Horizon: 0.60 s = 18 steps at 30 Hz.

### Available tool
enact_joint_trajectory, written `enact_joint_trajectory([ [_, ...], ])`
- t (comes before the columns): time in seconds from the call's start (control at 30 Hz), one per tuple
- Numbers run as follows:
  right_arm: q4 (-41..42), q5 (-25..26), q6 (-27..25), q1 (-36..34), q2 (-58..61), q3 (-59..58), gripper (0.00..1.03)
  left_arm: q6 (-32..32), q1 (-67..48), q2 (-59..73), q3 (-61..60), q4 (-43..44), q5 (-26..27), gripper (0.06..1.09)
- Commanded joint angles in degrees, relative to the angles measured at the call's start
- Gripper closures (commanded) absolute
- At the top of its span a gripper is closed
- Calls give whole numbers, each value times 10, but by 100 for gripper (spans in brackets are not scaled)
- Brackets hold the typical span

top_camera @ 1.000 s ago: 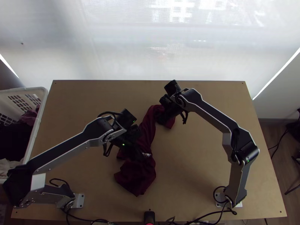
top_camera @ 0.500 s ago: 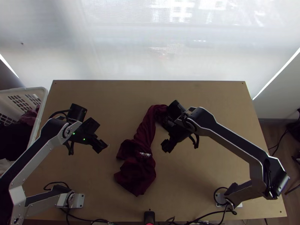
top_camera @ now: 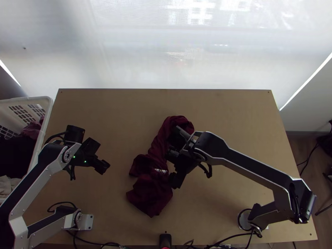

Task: Fold the t-shirt

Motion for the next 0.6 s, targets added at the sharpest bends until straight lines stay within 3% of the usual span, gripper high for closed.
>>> enact_joint_trajectory([
  [0.0, 9, -19, -1, 39, 50, 28, 26, 9, 47, -14, -18, -2, -1, 11],
  [0.57, 116, -2, -4, 54, 78, -70, 31, 1, 62, -18, -6, -13, -4, 11],
])
